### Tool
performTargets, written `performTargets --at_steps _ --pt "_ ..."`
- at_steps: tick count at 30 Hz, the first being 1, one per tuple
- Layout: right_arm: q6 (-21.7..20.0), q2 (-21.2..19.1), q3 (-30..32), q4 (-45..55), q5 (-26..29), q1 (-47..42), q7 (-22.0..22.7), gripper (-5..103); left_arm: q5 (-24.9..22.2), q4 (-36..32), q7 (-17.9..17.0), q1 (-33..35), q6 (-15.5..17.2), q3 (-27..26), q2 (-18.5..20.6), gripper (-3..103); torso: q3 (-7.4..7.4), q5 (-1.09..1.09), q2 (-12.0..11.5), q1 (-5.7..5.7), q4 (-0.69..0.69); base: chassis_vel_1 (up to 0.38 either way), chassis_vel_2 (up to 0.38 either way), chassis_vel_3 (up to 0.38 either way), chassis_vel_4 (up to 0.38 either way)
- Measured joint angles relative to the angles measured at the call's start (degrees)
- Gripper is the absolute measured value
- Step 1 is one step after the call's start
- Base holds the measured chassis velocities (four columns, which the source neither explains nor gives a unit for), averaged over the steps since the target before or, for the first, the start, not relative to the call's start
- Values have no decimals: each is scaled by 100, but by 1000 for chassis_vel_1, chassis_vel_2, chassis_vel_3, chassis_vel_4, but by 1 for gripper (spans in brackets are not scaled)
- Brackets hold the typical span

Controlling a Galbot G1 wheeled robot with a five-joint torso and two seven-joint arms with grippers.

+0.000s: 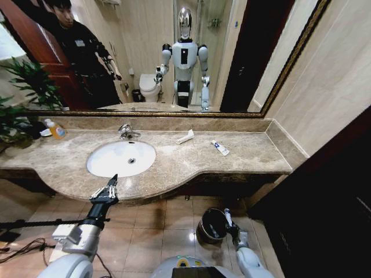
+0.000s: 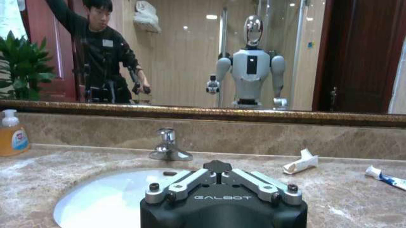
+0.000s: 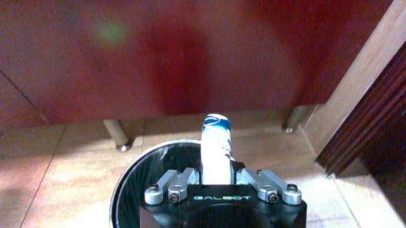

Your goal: Pick up the trash from the sink and place it in the trash bin.

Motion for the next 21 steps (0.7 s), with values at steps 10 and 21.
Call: performTargets --at_steps 10,21 --pt "144 362 1 -583 -263 300 11 26 0 0 0 0 0 0 0 0 0 1 0 0 0 0 0 0 0" --pt "349 435 7 -873 -406 465 193 41 0 0 0 0 0 0 0 0 0 1 0 0 0 0 0 0 0"
